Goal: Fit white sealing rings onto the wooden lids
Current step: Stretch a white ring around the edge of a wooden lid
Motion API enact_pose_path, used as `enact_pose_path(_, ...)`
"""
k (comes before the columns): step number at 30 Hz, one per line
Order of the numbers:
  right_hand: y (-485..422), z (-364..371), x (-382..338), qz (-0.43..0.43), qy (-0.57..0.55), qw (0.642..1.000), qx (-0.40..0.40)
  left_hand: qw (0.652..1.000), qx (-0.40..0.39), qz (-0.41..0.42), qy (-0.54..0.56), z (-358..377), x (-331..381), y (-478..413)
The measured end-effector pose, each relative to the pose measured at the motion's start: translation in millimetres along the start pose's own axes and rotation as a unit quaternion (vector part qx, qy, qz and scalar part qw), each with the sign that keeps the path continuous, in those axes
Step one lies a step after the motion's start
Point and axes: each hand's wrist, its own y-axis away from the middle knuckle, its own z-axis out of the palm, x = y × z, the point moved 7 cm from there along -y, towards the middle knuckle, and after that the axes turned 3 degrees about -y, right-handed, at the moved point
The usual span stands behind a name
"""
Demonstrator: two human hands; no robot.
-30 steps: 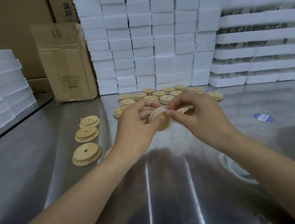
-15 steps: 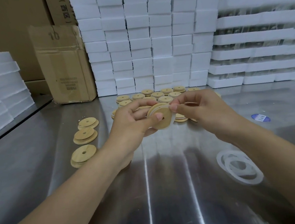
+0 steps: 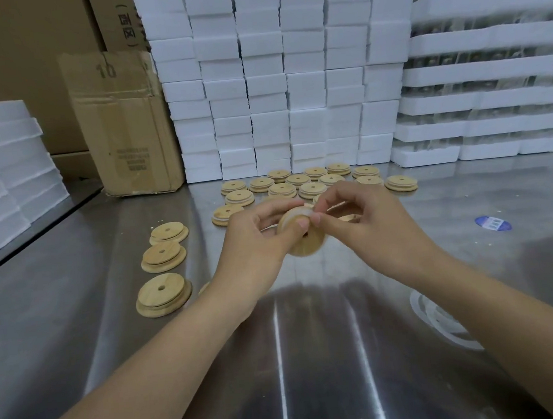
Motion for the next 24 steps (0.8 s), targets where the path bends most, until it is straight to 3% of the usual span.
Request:
enact_pose_path(7,2,4,-5,-0.033,0.093,0.995,-0.016,0.995,-0.04,0.031,-0.082,7,-4,1)
enact_pose_path(15,5,23,-1,-0.057,0.189,0.972,-0.129,0.987,-0.041,0.052,-0.148,3,-4,1)
enact_pose_path(24,8,20,-13,-0.095,0.227,0.963,-0.113,0.982,-0.064,0.074,-0.161,9,0,2)
